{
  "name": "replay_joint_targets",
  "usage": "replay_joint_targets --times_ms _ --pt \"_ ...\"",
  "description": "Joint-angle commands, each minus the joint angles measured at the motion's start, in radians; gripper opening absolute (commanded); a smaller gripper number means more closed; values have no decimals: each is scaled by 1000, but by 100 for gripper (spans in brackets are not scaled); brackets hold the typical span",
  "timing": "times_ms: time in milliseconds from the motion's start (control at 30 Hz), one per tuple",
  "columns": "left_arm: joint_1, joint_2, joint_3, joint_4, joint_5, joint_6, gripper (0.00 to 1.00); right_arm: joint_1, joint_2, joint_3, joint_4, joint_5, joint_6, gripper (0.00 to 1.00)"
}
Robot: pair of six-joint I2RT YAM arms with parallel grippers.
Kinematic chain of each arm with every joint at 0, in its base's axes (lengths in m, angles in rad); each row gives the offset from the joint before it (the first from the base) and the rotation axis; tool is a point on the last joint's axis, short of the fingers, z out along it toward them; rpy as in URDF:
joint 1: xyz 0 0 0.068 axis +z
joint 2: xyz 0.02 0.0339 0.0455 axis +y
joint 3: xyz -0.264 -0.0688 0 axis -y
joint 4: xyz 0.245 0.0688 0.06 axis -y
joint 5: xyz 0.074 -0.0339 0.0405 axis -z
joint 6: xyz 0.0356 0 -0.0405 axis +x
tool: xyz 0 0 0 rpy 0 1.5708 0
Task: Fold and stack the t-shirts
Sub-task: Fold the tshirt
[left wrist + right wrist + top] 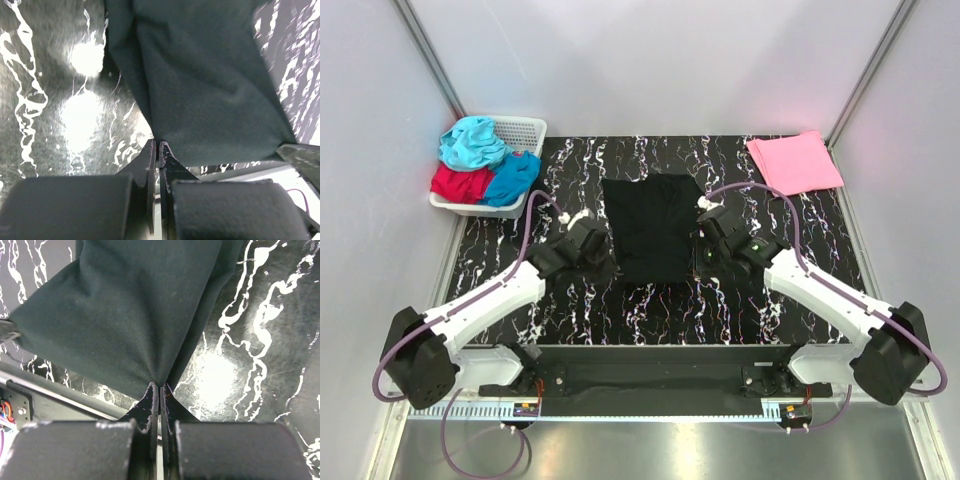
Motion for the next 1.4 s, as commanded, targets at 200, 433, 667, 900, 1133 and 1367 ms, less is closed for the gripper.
replay_joint_targets --times_ms 200,433,667,900,1133,1367 --pt "6 118 256 -52 -168 92 0 4 119 254 -66 163 -103 0" --pt "78 272 443 -61 -152 141 0 -17 345 508 -66 251 -196 0" --pt "180 353 545 -75 -159 181 0 -143 532 701 -37 229 -249 0" --pt "267 540 737 -86 -119 248 0 -233 718 885 -27 197 -298 0" --pt "310 712 968 -118 -94 282 0 -278 879 1158 -60 208 -338 0" --pt "364 988 1248 -141 -57 296 0 -350 1245 1609 -157 177 -337 0"
